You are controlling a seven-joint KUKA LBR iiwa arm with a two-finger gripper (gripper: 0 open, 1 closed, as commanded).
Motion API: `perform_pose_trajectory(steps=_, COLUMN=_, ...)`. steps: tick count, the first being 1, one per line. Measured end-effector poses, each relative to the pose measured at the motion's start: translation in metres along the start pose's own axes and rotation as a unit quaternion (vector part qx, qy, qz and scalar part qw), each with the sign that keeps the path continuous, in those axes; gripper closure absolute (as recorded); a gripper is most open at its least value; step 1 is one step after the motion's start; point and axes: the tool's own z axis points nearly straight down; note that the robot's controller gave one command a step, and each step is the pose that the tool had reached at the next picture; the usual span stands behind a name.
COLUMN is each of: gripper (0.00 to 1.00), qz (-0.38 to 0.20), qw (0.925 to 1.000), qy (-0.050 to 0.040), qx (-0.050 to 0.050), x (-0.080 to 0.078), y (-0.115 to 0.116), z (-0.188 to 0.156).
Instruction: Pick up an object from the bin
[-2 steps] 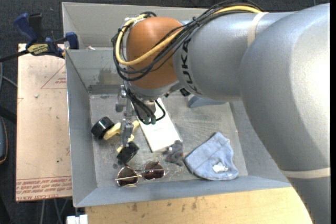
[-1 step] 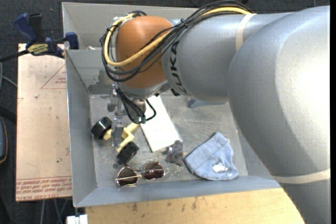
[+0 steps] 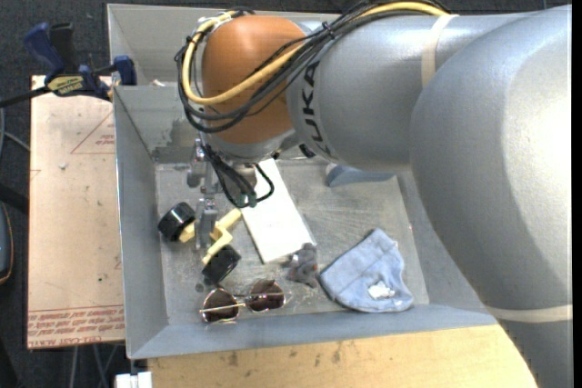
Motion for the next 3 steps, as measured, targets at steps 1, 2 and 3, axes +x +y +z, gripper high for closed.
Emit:
perform_pose_trajectory(steps=1, gripper=0.0, qz=-0.016, qw=0.9999, qy=-0.0015, qx=0.0, x=0.002, y=0.017, z=0.067)
perform_pose_trajectory(steps=2, gripper=1.0, qz=-0.074, qw=0.9973, qy=-0.0029, qx=-0.002, x=0.003, y=0.024, z=0.086)
perform_pose_trajectory(steps=3, gripper=1.0, qz=-0.074, qw=0.9973, qy=-0.0029, qx=-0.002, x=0.003, y=0.024, z=0.086)
